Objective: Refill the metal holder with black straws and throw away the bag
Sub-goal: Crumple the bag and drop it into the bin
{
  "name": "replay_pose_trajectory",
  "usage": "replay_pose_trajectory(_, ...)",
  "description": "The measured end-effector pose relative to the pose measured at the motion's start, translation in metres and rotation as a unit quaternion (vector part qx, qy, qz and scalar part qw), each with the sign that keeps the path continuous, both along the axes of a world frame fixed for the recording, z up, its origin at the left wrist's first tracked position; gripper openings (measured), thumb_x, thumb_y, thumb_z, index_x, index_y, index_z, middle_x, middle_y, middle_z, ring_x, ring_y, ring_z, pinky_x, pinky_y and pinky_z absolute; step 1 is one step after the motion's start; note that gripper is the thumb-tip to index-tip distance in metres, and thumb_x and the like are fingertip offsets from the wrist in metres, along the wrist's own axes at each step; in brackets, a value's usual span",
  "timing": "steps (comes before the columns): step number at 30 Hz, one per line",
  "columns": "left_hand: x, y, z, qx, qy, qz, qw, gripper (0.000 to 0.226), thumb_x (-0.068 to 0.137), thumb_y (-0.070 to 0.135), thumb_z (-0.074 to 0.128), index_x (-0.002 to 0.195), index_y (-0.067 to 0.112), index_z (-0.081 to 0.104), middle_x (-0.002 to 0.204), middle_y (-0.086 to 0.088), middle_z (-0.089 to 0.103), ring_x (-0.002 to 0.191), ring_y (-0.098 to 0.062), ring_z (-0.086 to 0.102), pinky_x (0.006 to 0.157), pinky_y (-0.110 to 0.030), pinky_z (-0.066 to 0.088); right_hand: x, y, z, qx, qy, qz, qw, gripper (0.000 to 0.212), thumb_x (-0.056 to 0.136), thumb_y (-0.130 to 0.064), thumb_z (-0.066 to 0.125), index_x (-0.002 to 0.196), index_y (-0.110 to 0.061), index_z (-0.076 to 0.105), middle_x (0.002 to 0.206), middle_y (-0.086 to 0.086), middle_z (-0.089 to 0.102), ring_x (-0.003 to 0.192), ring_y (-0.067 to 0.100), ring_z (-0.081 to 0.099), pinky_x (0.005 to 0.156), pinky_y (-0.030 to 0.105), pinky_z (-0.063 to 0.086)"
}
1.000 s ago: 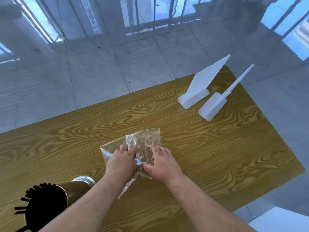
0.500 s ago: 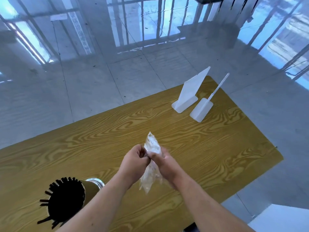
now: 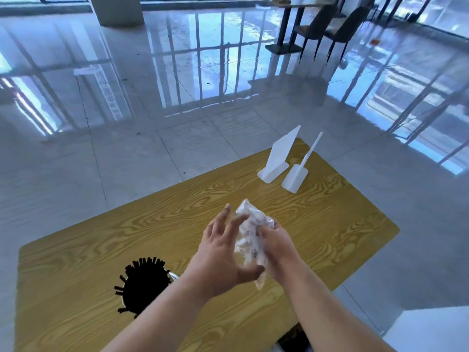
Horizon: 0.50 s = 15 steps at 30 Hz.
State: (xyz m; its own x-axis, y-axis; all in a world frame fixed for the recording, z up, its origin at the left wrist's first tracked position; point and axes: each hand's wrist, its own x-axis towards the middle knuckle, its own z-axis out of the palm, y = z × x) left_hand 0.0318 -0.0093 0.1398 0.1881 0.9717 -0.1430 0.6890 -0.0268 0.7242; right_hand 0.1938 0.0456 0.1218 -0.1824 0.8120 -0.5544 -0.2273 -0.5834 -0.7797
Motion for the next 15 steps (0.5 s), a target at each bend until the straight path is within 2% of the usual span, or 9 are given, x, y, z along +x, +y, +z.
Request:
replay_pose_trajectory(1, -0.001, -0.004, 0.006, -0.011, 0.005, -0.019, 1.000, 0.120, 0.061, 0.080, 0.079, 0.152, 0.065, 0.002, 0.170, 0.026, -0.020, 0.157, -0.011, -0.001, 0.124, -0.049, 0.029, 0.000, -0.006, 0.004, 0.005, 0.005, 0.012, 1.000, 0.040, 0.090, 0.000, 0.049, 0.113, -0.016, 0.079, 0.106, 0.017, 0.081, 0.097, 0.033, 0.080, 0.076, 0.043, 0.064)
replay_pose_trajectory(3, 0.000, -0.011, 0.018, -0.017, 0.013, -0.057, 0.998, 0.136, 0.051, 0.083, 0.083, 0.151, 0.067, -0.008, 0.169, 0.028, -0.021, 0.159, -0.019, 0.008, 0.119, -0.050, 0.040, 0.000, -0.016, 0.010, 0.003, 0.017, 0.015, 1.000, 0.037, 0.086, -0.002, 0.050, 0.106, -0.014, 0.080, 0.097, 0.014, 0.079, 0.089, 0.028, 0.078, 0.075, 0.042, 0.063)
replay_pose_trajectory(4, 0.004, -0.014, 0.022, -0.012, 0.019, -0.074, 0.997, 0.141, 0.049, 0.083, 0.085, 0.152, 0.066, -0.010, 0.170, 0.026, -0.016, 0.159, -0.021, 0.015, 0.117, -0.049, 0.043, -0.001, -0.021, 0.013, 0.000, 0.014, 0.011, 1.000, 0.031, 0.087, -0.004, 0.052, 0.102, -0.011, 0.078, 0.093, 0.013, 0.076, 0.083, 0.024, 0.076, 0.074, 0.041, 0.062)
replay_pose_trajectory(6, 0.015, -0.018, 0.027, 0.016, 0.039, -0.089, 0.995, 0.144, 0.050, 0.078, 0.088, 0.154, 0.060, -0.010, 0.173, 0.013, 0.000, 0.156, -0.024, 0.026, 0.117, -0.047, 0.045, 0.001, -0.031, 0.015, 0.002, -0.026, -0.003, 1.000, 0.017, 0.098, -0.013, 0.058, 0.093, -0.014, 0.074, 0.085, 0.005, 0.075, 0.071, 0.013, 0.075, 0.069, 0.030, 0.059)
replay_pose_trajectory(7, 0.021, -0.019, 0.027, 0.039, 0.052, -0.088, 0.994, 0.142, 0.054, 0.074, 0.089, 0.156, 0.056, -0.008, 0.172, 0.006, 0.009, 0.154, -0.024, 0.030, 0.117, -0.044, 0.045, 0.005, -0.036, 0.017, 0.002, -0.019, -0.010, 1.000, 0.017, 0.101, -0.016, 0.059, 0.092, -0.016, 0.075, 0.083, 0.003, 0.077, 0.070, 0.011, 0.075, 0.066, 0.028, 0.057)
replay_pose_trajectory(9, 0.031, -0.019, 0.027, 0.097, 0.071, -0.084, 0.989, 0.132, 0.064, 0.068, 0.088, 0.160, 0.047, 0.000, 0.166, -0.002, 0.028, 0.147, -0.022, 0.041, 0.113, -0.038, 0.048, 0.012, -0.044, 0.024, -0.009, 0.038, -0.031, 0.999, 0.021, 0.099, -0.013, 0.059, 0.103, -0.006, 0.078, 0.095, 0.011, 0.078, 0.085, 0.021, 0.077, 0.072, 0.032, 0.059)
replay_pose_trajectory(12, 0.042, -0.018, 0.024, 0.168, 0.093, -0.069, 0.979, 0.107, 0.077, 0.064, 0.081, 0.160, 0.038, 0.019, 0.148, 0.004, 0.055, 0.129, -0.020, 0.061, 0.094, -0.033, 0.054, 0.036, -0.060, 0.036, 0.028, 0.072, -0.021, 0.997, 0.045, 0.099, -0.031, 0.053, 0.127, -0.002, 0.073, 0.113, 0.018, 0.072, 0.096, 0.024, 0.070, 0.078, 0.035, 0.054)
replay_pose_trajectory(15, 0.054, -0.013, 0.021, 0.164, 0.074, -0.032, 0.983, 0.081, 0.080, 0.063, 0.078, 0.150, 0.042, 0.041, 0.128, 0.016, 0.066, 0.103, -0.011, 0.070, 0.067, -0.018, 0.047, 0.063, -0.068, 0.035, 0.030, 0.066, -0.002, 0.997, 0.059, 0.101, -0.045, 0.034, 0.132, -0.011, 0.072, 0.117, 0.012, 0.074, 0.094, 0.018, 0.066, 0.082, 0.037, 0.048)
